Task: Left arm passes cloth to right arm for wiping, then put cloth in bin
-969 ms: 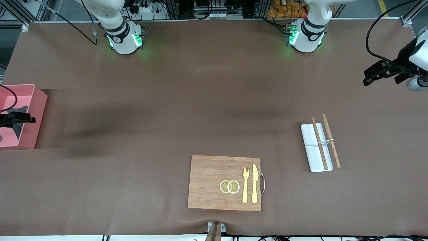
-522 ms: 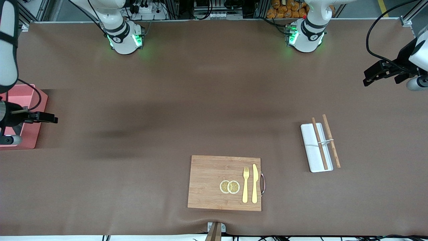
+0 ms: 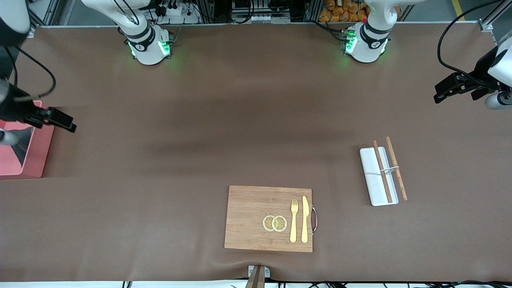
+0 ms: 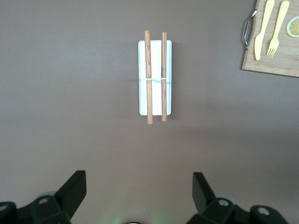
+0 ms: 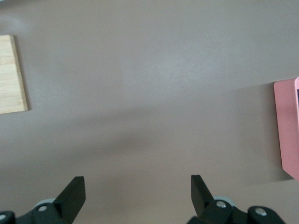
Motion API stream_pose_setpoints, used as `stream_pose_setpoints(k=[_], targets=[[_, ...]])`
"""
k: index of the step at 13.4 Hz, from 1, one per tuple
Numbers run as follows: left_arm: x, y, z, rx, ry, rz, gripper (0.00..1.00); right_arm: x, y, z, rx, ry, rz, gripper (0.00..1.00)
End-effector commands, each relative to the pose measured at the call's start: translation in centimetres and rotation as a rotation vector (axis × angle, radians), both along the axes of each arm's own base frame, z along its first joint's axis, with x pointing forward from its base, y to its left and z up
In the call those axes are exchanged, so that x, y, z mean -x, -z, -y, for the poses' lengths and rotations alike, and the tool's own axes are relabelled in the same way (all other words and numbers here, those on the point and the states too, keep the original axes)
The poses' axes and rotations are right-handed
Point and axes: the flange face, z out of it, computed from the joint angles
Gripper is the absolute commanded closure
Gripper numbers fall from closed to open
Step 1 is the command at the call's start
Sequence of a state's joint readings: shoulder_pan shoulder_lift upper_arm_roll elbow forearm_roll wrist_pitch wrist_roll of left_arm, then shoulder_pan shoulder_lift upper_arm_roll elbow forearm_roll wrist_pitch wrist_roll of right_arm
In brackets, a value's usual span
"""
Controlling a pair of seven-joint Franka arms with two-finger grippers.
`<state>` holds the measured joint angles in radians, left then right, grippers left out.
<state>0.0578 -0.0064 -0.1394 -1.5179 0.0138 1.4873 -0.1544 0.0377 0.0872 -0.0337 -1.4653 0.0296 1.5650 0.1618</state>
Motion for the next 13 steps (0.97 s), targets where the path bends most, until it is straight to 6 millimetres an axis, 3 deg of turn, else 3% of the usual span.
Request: stream_pose_setpoints(k=[1,2,5,11,13], targets=[[0.5,-0.6,-0.2,-0.020,0.004,0.009,0.00,1.5,-1.5,0.9,-0.018,0.026,0.022,0.00],[0.5,-0.9,-0.2,-0.018,0.004,0.015,0.00,1.4,-2.4,1.5,-0.017,0.033,0.047,0.00],[0.2,-0.6,-0.3,-0.020,0.003,0.013,0.00,2.0,-1.3,4.3,-0.003,-0.025,0.074,0.00],[-0.3,-1.0,0.1,-0.032,0.007,0.024,0.00,1.7,-3.4,4.0,0.007,-0.026,0.123,0.00],[-0.3,-1.1,-0.2,-0.030,0.003,0.025,0.00,1.3,-2.5,3.4,0.004,-0.030,0.107,0.00]])
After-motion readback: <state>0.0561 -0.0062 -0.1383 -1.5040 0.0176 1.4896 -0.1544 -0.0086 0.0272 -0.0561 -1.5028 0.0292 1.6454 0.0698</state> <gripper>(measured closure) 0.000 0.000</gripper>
